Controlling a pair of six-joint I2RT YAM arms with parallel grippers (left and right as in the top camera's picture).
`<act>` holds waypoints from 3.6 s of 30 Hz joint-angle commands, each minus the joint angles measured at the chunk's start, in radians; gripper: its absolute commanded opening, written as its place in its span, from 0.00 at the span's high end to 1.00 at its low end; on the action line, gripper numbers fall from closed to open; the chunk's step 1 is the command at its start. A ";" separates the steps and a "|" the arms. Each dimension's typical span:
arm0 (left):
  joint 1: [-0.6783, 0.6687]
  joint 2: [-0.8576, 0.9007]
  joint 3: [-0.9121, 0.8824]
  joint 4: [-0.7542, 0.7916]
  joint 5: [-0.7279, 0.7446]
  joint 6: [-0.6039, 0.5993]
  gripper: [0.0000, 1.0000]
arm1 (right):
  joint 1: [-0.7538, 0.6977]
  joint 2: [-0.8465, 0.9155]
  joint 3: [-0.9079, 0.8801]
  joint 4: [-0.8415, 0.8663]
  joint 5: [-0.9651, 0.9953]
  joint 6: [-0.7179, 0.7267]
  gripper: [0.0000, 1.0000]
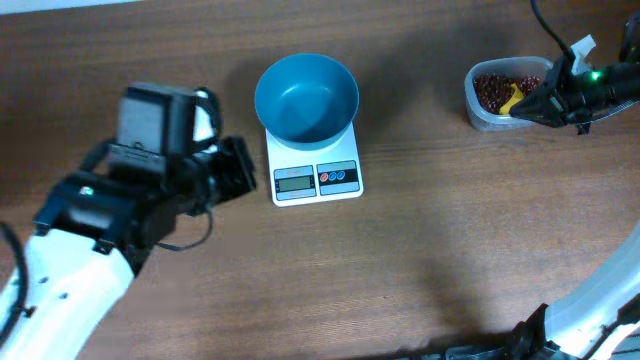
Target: Scoop item into bowl and weigh 50g on scale
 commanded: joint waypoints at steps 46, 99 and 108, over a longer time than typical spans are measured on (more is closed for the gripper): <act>-0.357 0.300 0.018 0.353 -0.232 0.071 1.00 | 0.002 0.023 -0.011 0.029 -0.024 -0.013 0.96; -0.370 0.628 0.014 0.511 -0.408 0.089 1.00 | 0.003 0.023 -0.011 0.148 0.002 -0.013 0.96; -0.370 0.598 0.013 0.402 -0.372 0.090 1.00 | 0.003 0.023 -0.011 0.131 0.002 -0.013 0.96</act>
